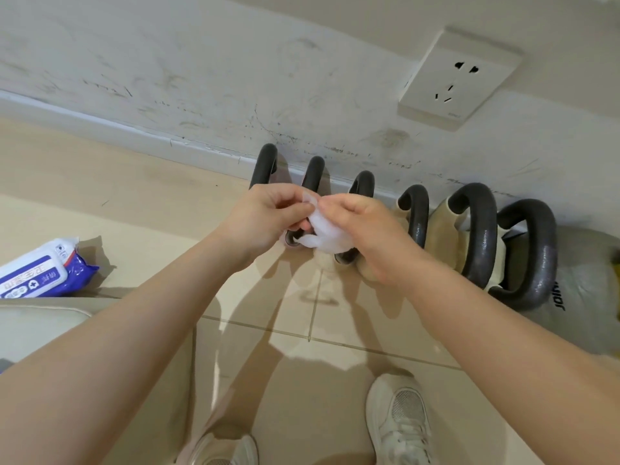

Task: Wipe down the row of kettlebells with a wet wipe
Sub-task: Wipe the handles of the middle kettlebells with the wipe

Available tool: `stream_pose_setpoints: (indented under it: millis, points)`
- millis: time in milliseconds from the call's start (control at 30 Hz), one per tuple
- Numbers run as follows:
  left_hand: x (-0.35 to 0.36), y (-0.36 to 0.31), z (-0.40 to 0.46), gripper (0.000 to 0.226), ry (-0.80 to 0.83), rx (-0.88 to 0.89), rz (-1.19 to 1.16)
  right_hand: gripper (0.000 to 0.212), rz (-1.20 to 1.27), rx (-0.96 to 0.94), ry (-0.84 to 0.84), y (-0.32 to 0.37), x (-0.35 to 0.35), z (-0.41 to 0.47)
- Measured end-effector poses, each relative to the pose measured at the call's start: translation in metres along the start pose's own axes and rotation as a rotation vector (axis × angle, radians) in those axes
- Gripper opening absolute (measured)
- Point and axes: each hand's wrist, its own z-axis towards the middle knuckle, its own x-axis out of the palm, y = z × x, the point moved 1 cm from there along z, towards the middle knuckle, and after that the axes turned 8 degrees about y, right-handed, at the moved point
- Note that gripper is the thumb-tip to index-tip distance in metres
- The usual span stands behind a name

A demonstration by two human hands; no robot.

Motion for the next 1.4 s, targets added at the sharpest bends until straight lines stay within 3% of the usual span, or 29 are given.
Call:
stream_pose_setpoints:
  millis: [100,200,333,500,633,800,900,967,1067,1200,1267,1333,1400]
  points:
    - [0.014,-0.004,0.002,0.012,-0.045,0.008,-0.072,0.011,-0.194,-0.066,-0.038,0.004,-0.011,-0.002]
    - [0.027,-0.002,0.006,0.01,-0.112,-0.045,-0.135,0.021,-0.127,-0.11,-0.151,0.003,-0.02,-0.005]
    - [0.037,0.007,0.01,0.006,-0.013,-0.082,-0.02,0.023,-0.037,-0.118,-0.145,-0.003,-0.024,-0.005]
    - [0.035,0.009,0.011,0.009,-0.018,-0.098,0.019,0.022,0.023,-0.084,-0.183,-0.01,-0.032,0.002]
    - [0.033,0.007,0.011,0.006,-0.033,-0.114,0.074,0.024,0.339,0.004,-0.109,-0.02,-0.031,0.005]
    - [0.024,0.006,0.013,0.012,-0.007,-0.168,0.163,0.023,0.246,0.049,-0.04,-0.031,-0.034,0.006]
    - [0.021,0.006,0.012,0.016,-0.011,-0.152,0.223,0.011,0.352,0.07,0.08,-0.035,-0.038,0.005]
    - [0.021,0.007,0.012,0.019,-0.021,-0.128,0.288,0.017,0.445,0.107,0.138,-0.034,-0.042,0.004]
    - [0.018,0.008,0.013,0.023,-0.037,-0.115,0.361,0.007,0.411,0.22,0.23,-0.027,-0.048,0.0]
    - [0.02,0.005,0.019,0.02,-0.028,-0.094,0.406,0.021,0.429,0.157,0.319,-0.022,-0.056,-0.005]
    - [0.026,0.006,0.025,0.013,0.018,-0.101,0.482,0.026,0.532,0.083,0.206,-0.019,-0.058,-0.006]
    - [0.034,0.012,0.031,0.007,0.021,-0.116,0.45,0.019,0.663,0.052,-0.101,-0.016,-0.066,-0.007]
    - [0.042,0.018,0.037,0.007,-0.015,-0.136,0.376,0.007,0.368,-0.015,-0.489,-0.01,-0.08,-0.01]
